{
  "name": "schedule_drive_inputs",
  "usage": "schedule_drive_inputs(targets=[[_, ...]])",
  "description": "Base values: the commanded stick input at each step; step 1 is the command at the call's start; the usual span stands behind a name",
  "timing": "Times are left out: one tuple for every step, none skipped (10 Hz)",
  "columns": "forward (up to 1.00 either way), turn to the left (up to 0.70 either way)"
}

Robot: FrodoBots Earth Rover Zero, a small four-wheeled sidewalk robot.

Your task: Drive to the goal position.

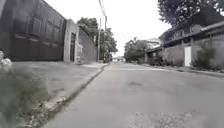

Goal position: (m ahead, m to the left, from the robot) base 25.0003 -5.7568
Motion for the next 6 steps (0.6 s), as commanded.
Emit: schedule_drive_inputs(targets=[[1.0, 0.0], [1.0, 0.0], [1.0, 0.0], [1.0, 0.0], [1.0, 0.0], [1.0, 0.0]])
